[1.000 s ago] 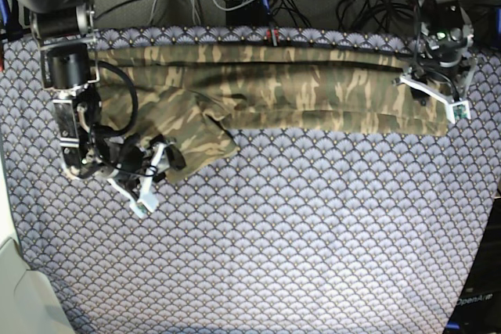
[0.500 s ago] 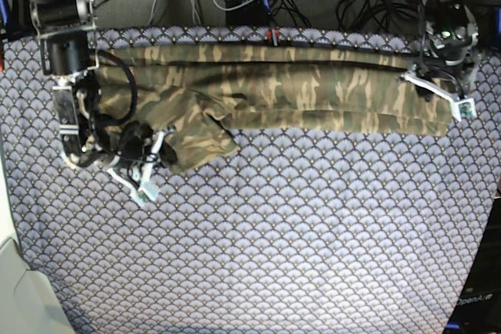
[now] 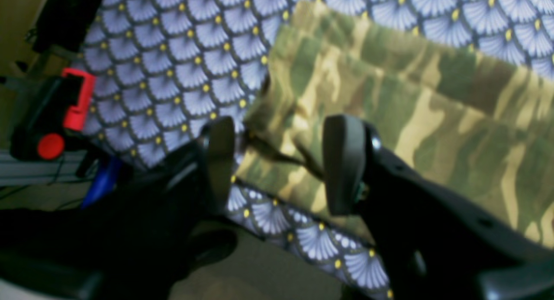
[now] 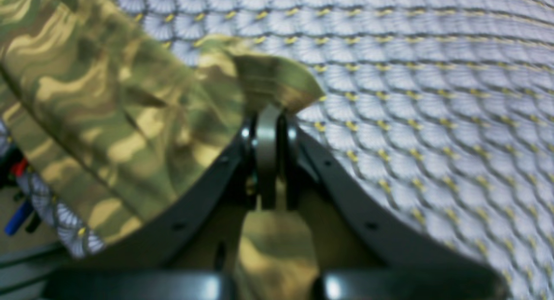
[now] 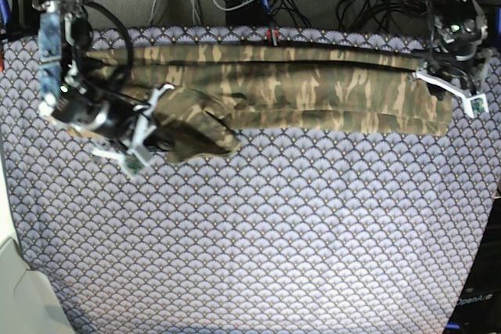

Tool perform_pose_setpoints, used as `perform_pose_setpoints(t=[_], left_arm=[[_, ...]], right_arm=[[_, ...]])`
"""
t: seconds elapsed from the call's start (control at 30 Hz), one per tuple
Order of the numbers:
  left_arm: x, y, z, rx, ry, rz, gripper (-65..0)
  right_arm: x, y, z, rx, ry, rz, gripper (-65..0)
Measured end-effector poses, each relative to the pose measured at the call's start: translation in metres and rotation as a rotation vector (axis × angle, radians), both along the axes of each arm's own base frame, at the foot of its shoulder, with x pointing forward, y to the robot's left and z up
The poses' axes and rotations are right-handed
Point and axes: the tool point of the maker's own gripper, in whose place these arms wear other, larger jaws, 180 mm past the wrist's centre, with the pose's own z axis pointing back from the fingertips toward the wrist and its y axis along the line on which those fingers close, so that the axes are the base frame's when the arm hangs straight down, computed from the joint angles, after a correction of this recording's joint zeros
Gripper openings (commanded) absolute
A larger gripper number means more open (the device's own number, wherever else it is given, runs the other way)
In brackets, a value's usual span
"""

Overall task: Fold the T-shirt properly
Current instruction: 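Grasp the protruding sleeve with the right gripper and tuck it onto the strip, then grasp both ends of the folded strip and straighten it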

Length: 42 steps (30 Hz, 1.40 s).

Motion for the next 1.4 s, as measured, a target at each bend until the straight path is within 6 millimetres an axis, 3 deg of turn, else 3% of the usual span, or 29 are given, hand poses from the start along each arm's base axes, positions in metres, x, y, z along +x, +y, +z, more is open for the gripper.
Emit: perform_pose_setpoints(t=[0.17,0.3,0.4,0.57,0.63,0.83,1.07,1.3,1.4], left_arm=[[-0.008,0.023,0.007,0.043,0.006,0.047,-32.5],[-0.004,0.027,0.013,0.058,-0.008,0.036,-32.5],[-0.005,0.027,0.011,0.055,-0.005,0.041,-32.5],[-0.004,0.027,0.012,0.056,-0.008,0.040,-32.5],[-0.004,0.030,0.012,0.064,-0.003,0.036,-32.5],[-0.008,0.046,0.002,0.082,0.040,0.041,-32.5],[-0.007,0.053,-0.010,0.083,0.031,0.048,-32.5],[-0.006,0.056,-0.008,0.094,0.033,0.044,-32.4],[-0.009,0.066,-0.003,0.094,0.017,0.072,-25.5]], right_arm=[[-0.030,-0.023,0.008,-0.035,-0.014,-0.048,-65.0],[-0.055,-0.037,-0.007,-0.041,0.044,-0.093,-65.0],[-0.076,-0.037,-0.022,-0.040,0.104,-0.095,-65.0],[-0.095,-0.030,-0.025,0.023,0.106,-0.098,-65.0],[-0.101,-0.037,-0.028,0.020,0.119,-0.120,-65.0],[-0.092,-0.078,-0.018,-0.025,0.076,-0.231,-65.0],[-0.089,-0.081,-0.017,-0.023,0.069,-0.242,-65.0],[-0.080,-0.098,-0.046,0.001,0.139,-0.302,-65.0],[-0.078,-0.108,-0.058,0.002,0.170,-0.320,-65.0]])
